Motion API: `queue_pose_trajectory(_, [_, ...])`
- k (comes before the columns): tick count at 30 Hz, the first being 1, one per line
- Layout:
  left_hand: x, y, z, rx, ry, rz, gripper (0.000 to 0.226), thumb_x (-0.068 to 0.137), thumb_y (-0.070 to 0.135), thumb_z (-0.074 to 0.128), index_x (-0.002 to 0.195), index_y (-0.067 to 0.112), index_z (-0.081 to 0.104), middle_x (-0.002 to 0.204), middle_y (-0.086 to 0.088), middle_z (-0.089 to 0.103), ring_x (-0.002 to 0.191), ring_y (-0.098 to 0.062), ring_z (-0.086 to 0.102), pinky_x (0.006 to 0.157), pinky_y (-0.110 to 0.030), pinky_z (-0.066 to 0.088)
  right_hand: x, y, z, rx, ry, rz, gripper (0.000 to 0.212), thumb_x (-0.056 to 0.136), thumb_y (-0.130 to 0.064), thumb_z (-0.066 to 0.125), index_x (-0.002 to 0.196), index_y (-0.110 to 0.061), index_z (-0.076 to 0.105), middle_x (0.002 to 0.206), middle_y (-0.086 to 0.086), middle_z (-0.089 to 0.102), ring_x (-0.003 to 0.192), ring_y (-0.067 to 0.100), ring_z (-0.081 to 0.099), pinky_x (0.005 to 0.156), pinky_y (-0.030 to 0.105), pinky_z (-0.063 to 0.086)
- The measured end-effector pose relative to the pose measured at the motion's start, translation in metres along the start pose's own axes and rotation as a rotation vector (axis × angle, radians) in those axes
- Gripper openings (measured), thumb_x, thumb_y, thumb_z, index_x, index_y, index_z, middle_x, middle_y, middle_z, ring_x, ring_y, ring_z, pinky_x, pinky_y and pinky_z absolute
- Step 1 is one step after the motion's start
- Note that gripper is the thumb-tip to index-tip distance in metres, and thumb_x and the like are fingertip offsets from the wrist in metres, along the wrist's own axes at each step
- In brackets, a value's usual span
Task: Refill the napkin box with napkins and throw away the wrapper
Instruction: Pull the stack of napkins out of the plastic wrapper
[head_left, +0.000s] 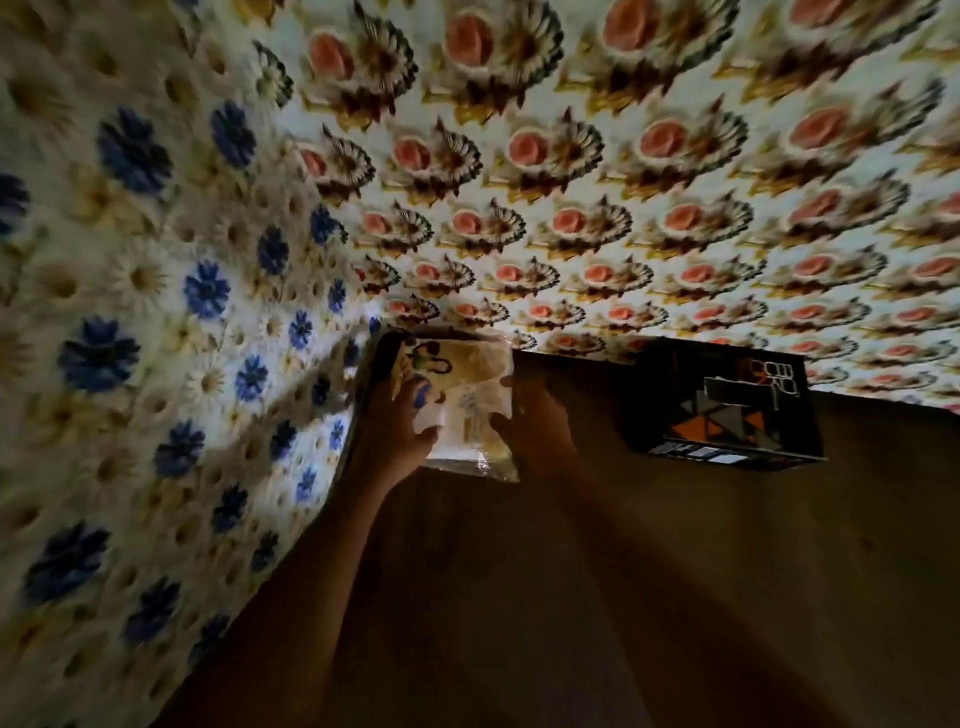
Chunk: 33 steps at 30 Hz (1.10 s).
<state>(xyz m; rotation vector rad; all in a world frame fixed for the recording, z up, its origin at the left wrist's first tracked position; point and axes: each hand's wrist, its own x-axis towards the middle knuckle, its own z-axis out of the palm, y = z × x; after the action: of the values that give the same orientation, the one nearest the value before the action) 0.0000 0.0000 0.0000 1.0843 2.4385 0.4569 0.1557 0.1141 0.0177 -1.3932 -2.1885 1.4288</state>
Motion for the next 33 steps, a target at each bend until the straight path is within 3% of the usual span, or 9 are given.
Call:
queue_pose_trajectory(4, [-0.006, -0.013, 0.008, -0.147, -0.01, 0.031, 0.073, 0.086, 0.022, 0.076, 0.15, 0.018, 0.04, 0.147, -0.014, 0.044, 0.135, -0.03, 0.045, 0.104, -0.031, 0.038, -0.002, -0.001, 0.012, -0.075, 0.003, -0.017, 0.052, 0.092, -0.003, 0.064, 0.141, -0.015, 0.052, 0.138, 0.013, 0.06, 0.125, 0.028, 0.061, 0.102, 0.038, 0.053])
queue_pose_trajectory(7, [-0.021, -0.02, 0.013, -0.17, -0.014, 0.048, 0.074, 0.085, 0.024, 0.077, 0.149, 0.021, 0.041, 0.148, -0.011, 0.044, 0.135, -0.028, 0.046, 0.104, -0.032, 0.04, -0.023, 0.008, 0.016, -0.052, 0.029, 0.001, 0.053, 0.091, -0.001, 0.066, 0.14, -0.015, 0.053, 0.132, 0.007, 0.065, 0.119, 0.022, 0.065, 0.087, 0.017, 0.048])
queue_pose_trajectory(12, [-0.089, -0.013, 0.021, -0.115, -0.078, 0.037, 0.076, 0.091, 0.03, 0.069, 0.155, 0.029, 0.029, 0.159, -0.007, 0.029, 0.139, -0.024, 0.042, 0.104, -0.031, 0.046, -0.087, 0.033, 0.02, 0.059, 0.019, 0.004, 0.052, 0.092, -0.007, 0.067, 0.141, -0.018, 0.051, 0.126, 0.003, 0.068, 0.107, 0.007, 0.066, 0.067, 0.001, 0.051])
queue_pose_trajectory(16, [-0.145, -0.02, 0.037, -0.154, -0.108, 0.055, 0.078, 0.09, 0.027, 0.071, 0.156, 0.03, 0.029, 0.162, -0.006, 0.023, 0.145, -0.024, 0.035, 0.112, -0.037, 0.044, -0.136, 0.053, 0.018, 0.057, -0.006, 0.031, 0.054, 0.092, -0.011, 0.069, 0.142, -0.021, 0.05, 0.125, -0.003, 0.064, 0.107, 0.007, 0.066, 0.075, 0.011, 0.057])
queue_pose_trajectory(20, [-0.168, -0.028, 0.051, -0.119, -0.119, 0.085, 0.079, 0.087, 0.028, 0.073, 0.154, 0.032, 0.031, 0.163, -0.007, 0.02, 0.147, -0.028, 0.034, 0.108, -0.044, 0.049, -0.165, 0.069, 0.023, -0.029, 0.03, 0.005, 0.056, 0.087, -0.009, 0.074, 0.139, -0.015, 0.053, 0.127, 0.007, 0.067, 0.112, 0.022, 0.068, 0.084, 0.024, 0.058])
queue_pose_trajectory(23, [-0.162, -0.023, 0.047, 0.102, -0.012, 0.214, 0.079, 0.083, 0.036, 0.071, 0.152, 0.026, 0.034, 0.167, -0.011, 0.012, 0.153, -0.035, 0.018, 0.118, -0.052, 0.034, -0.163, 0.071, 0.026, -0.309, 0.138, -0.152, 0.06, 0.077, -0.01, 0.077, 0.134, -0.014, 0.056, 0.133, 0.012, 0.058, 0.117, 0.03, 0.052, 0.093, 0.041, 0.051])
queue_pose_trajectory(25, [-0.152, -0.016, 0.041, 0.168, 0.028, 0.376, 0.079, 0.084, 0.037, 0.067, 0.153, 0.021, 0.034, 0.168, -0.009, 0.014, 0.156, -0.032, 0.011, 0.122, -0.054, 0.026, -0.151, 0.062, 0.026, -0.452, 0.167, -0.306, 0.059, 0.074, -0.01, 0.077, 0.13, -0.012, 0.06, 0.138, 0.013, 0.055, 0.121, 0.032, 0.051, 0.093, 0.044, 0.049])
queue_pose_trajectory(29, [-0.13, -0.017, 0.046, 0.212, -0.086, 0.428, 0.08, 0.088, 0.048, 0.063, 0.154, 0.017, 0.03, 0.165, -0.005, 0.024, 0.154, -0.026, 0.019, 0.119, -0.057, 0.03, -0.122, 0.043, 0.025, -0.666, -0.103, -0.351, 0.052, 0.083, -0.016, 0.073, 0.133, -0.013, 0.059, 0.144, 0.01, 0.053, 0.133, 0.03, 0.05, 0.1, 0.053, 0.049])
queue_pose_trajectory(33, [-0.125, -0.025, 0.054, 0.248, -0.161, 0.395, 0.082, 0.093, 0.057, 0.05, 0.159, 0.019, 0.02, 0.169, -0.003, 0.013, 0.157, -0.025, 0.01, 0.125, -0.052, 0.019, -0.103, 0.045, 0.02, -0.762, -0.295, -0.248, 0.048, 0.094, -0.029, 0.059, 0.14, -0.02, 0.049, 0.147, 0.004, 0.046, 0.138, 0.027, 0.041, 0.111, 0.053, 0.035])
